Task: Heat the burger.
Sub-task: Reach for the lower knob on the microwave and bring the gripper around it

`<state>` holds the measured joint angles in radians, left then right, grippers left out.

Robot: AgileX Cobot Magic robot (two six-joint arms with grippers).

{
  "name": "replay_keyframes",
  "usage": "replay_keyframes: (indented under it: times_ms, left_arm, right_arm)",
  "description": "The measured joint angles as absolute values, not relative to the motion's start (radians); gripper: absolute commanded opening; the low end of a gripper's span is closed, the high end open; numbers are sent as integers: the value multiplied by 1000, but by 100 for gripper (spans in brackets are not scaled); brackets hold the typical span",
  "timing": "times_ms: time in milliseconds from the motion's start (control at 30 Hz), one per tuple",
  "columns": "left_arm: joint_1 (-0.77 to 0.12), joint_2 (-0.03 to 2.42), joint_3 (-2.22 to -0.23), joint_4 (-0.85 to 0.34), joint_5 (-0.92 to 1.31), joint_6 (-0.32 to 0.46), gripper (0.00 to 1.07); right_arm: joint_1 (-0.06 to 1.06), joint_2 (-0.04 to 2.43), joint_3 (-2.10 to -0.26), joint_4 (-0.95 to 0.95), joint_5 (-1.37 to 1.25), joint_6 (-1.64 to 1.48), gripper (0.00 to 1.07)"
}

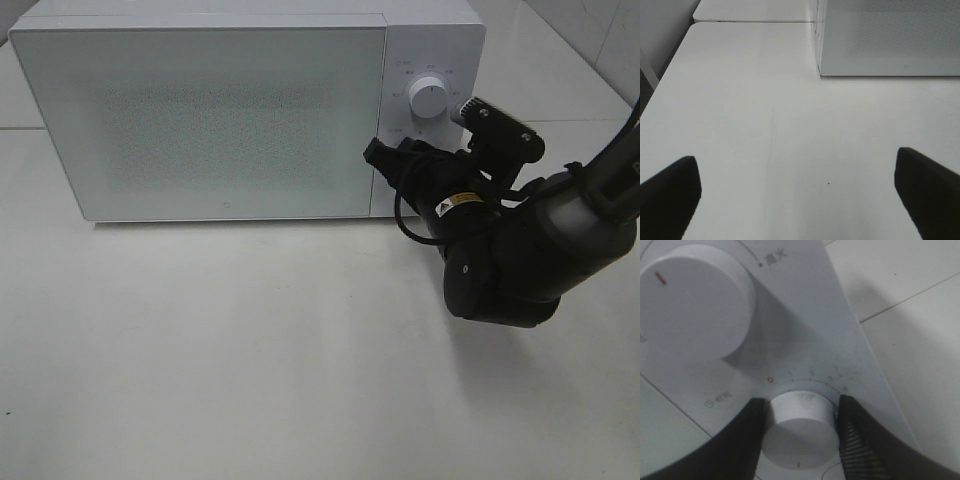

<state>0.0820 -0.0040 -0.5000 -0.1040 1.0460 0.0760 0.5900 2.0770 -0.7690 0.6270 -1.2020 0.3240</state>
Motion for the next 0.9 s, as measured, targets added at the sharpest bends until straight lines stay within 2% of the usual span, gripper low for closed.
replay_keyframes:
  times_ms: [367,900]
  left_arm:
    - [82,-4,-500,-104,1046,76,100]
    - [82,-4,-500,-104,1046,76,100]
  right_arm:
    - [590,2077,-766,629,-1202,626,0]
    - [590,2077,-766,629,-1200,781,0]
